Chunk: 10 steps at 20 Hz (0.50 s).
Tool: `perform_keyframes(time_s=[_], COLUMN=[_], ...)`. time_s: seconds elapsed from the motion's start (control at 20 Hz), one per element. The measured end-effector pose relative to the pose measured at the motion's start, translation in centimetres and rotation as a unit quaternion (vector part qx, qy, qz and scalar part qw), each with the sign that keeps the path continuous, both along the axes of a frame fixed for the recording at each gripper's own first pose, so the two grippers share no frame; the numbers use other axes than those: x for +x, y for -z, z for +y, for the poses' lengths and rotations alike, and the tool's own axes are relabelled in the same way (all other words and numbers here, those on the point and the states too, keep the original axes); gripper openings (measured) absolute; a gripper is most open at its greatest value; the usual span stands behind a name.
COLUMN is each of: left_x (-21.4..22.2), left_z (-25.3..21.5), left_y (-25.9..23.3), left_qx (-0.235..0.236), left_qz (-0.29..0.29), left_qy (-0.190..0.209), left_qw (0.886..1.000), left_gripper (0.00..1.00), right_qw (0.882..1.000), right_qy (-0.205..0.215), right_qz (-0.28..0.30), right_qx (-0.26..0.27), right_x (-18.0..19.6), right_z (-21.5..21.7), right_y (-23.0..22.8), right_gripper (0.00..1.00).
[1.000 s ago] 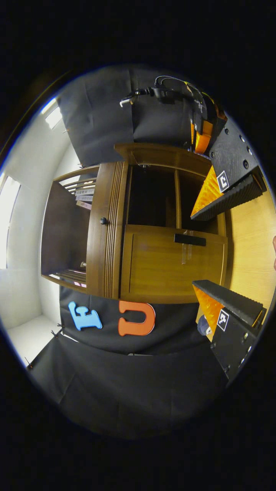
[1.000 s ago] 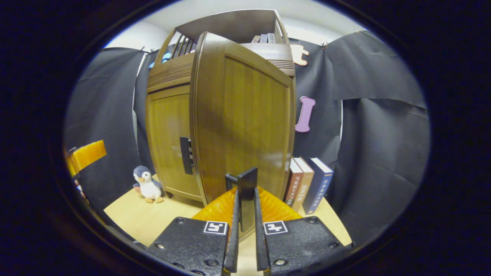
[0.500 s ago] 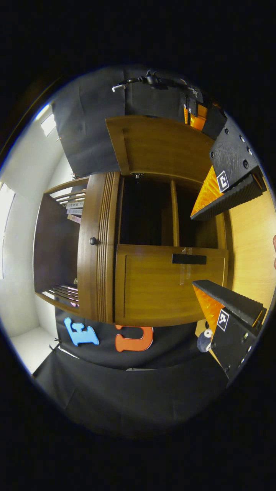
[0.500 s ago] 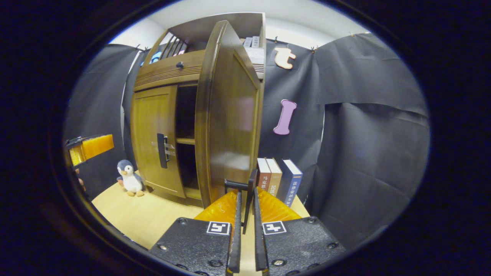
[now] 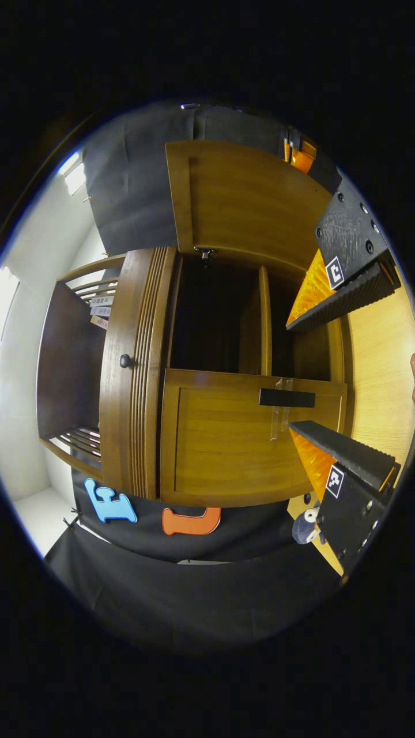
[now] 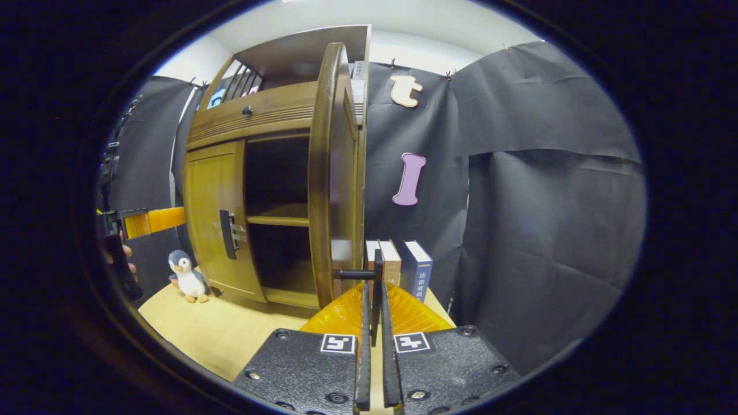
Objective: Open the right door of the double-door shoe cabinet with the right hand, and open the left door with the left hand.
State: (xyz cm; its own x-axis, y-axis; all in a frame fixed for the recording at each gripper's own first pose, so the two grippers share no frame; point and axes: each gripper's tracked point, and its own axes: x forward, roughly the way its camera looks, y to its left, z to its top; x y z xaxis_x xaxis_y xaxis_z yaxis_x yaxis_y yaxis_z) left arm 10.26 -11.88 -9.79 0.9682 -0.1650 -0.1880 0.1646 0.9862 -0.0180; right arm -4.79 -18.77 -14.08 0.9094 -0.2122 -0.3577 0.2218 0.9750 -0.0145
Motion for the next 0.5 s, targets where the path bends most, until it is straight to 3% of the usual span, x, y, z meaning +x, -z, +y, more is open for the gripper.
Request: perform_keyframes(time_s=[0.1, 0.15, 0.2, 0.25, 0.3, 0.5], left_x=[1.3, 1.9, 2.4, 2.8, 3.3, 5.0], left_z=[0.5, 0.5, 0.3, 0.0, 0.0, -0.2], left_y=[0.4, 0.6, 0.6, 0.6, 0.5, 0.7], left_qx=[0.016, 0.019, 0.020, 0.020, 0.022, 0.021], left_qz=[0.003, 0.005, 0.005, 0.005, 0.004, 0.005], left_qy=[-0.007, -0.007, -0.006, -0.004, -0.004, -0.006], left_qw=[1.000, 1.000, 1.000, 1.000, 1.000, 1.000], left_gripper=[0.94, 0.94, 0.94, 0.94, 0.94, 0.94], right_qw=[1.000, 1.000, 1.000, 1.000, 1.000, 1.000], right_qy=[0.008, 0.012, 0.013, 0.010, 0.008, 0.011], right_qz=[-0.006, -0.005, -0.004, -0.003, -0.005, -0.011], right_qx=[0.007, 0.006, 0.008, 0.014, 0.018, -0.002], right_x=[-0.7, -1.1, -1.4, -1.6, -1.9, -3.0], right_z=[-0.7, -1.2, -1.5, -1.5, -1.4, -1.7], right_y=[-0.3, -0.2, 0.0, -0.1, -0.3, -0.9], right_gripper=[0.11, 0.00, 0.09, 0.00, 0.08, 0.08])
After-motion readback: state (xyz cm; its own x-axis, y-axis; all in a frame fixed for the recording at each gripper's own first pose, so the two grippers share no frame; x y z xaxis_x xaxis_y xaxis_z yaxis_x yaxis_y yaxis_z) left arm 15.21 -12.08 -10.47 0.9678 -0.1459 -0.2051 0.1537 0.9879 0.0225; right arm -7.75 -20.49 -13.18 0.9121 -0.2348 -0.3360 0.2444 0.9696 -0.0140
